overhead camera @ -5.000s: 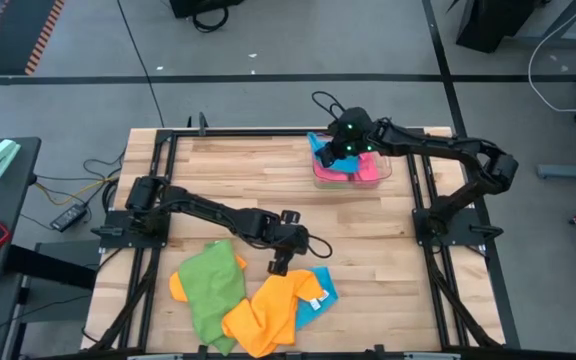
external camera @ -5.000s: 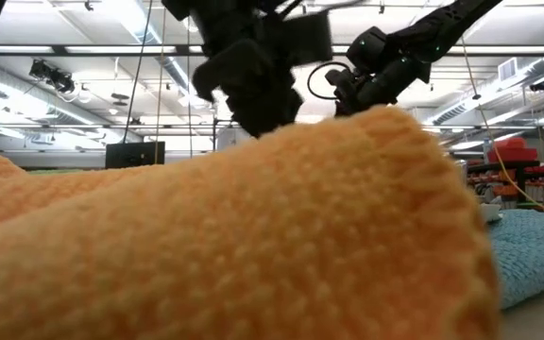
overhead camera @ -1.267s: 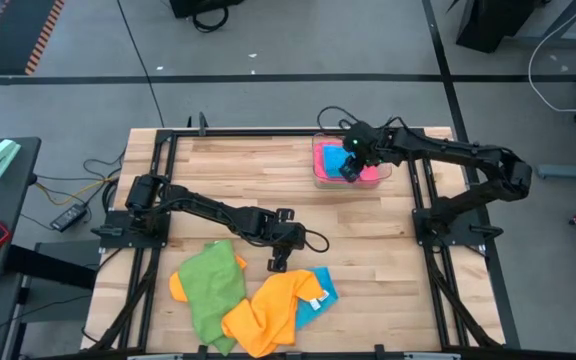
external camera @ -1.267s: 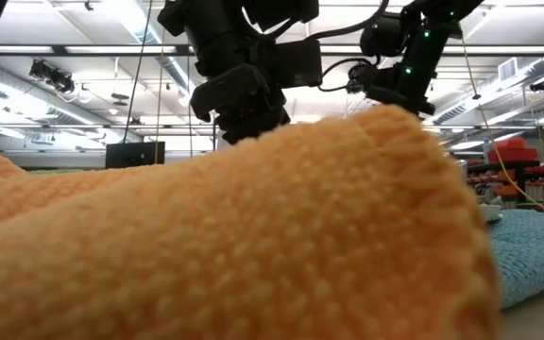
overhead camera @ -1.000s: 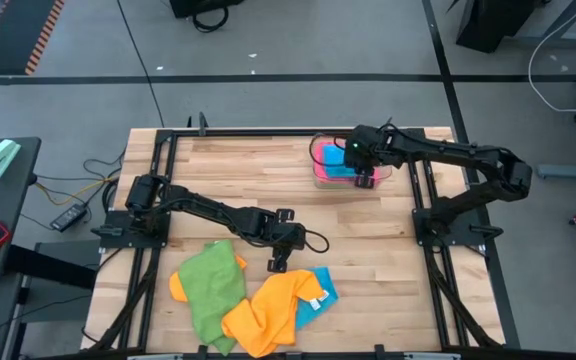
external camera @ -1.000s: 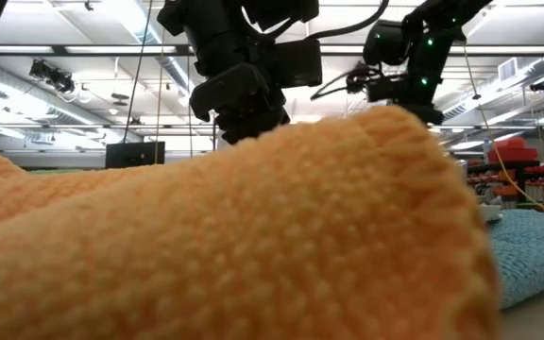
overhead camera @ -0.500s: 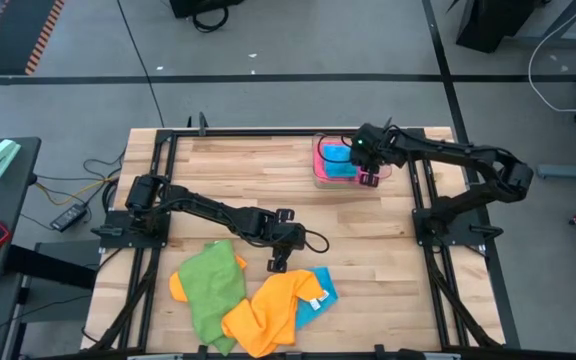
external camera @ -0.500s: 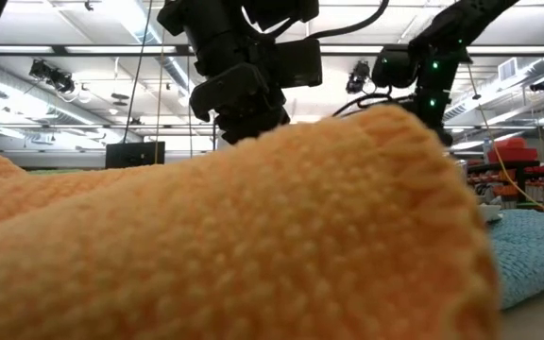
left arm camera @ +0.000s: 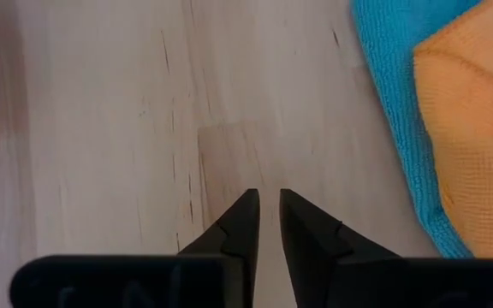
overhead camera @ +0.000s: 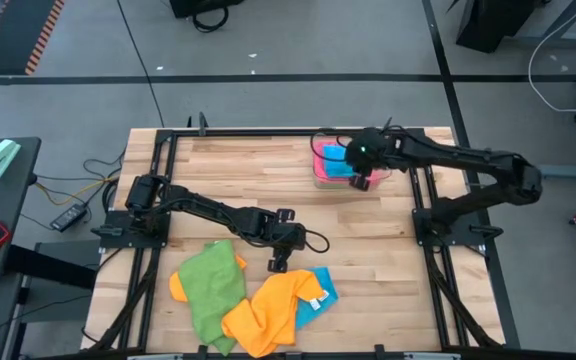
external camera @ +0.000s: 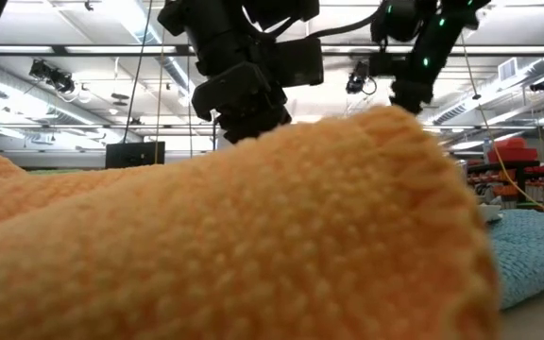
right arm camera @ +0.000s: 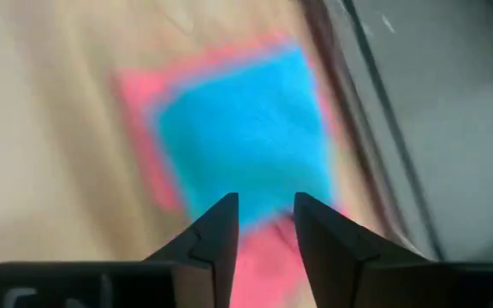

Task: Fold microfiber towels
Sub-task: Fold the right yellow towel

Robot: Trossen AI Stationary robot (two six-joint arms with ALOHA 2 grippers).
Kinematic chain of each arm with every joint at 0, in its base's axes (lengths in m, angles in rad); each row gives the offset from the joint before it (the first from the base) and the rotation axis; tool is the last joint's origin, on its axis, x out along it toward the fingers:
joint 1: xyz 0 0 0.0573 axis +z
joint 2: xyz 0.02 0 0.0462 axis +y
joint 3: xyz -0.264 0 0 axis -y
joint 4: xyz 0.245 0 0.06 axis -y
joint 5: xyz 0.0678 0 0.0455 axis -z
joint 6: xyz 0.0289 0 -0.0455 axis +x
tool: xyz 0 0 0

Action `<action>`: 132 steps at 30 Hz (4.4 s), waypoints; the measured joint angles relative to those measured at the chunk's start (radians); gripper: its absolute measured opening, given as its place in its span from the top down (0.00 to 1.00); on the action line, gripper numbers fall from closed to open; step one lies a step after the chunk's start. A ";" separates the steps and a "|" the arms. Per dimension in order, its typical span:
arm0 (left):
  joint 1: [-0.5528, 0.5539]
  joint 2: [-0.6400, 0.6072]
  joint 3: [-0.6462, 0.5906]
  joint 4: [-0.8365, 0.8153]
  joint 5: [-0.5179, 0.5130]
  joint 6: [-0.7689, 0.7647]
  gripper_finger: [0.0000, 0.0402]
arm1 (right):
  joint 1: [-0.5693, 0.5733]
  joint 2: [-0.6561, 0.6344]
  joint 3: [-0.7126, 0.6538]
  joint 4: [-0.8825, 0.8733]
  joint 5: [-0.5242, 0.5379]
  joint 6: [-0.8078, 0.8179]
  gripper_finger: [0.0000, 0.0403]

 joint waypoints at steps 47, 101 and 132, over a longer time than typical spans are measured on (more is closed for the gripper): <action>-0.457 -0.175 0.041 -0.369 0.193 -0.540 0.68 | 0.753 0.230 -0.035 0.477 -0.061 0.443 0.74; -0.530 -0.179 0.184 -0.640 0.000 -0.391 0.98 | 0.879 0.342 -0.035 0.588 0.214 0.454 0.74; -0.132 -0.504 0.184 -0.008 -0.714 -0.007 0.95 | 0.980 0.342 -0.035 0.607 0.208 0.387 0.74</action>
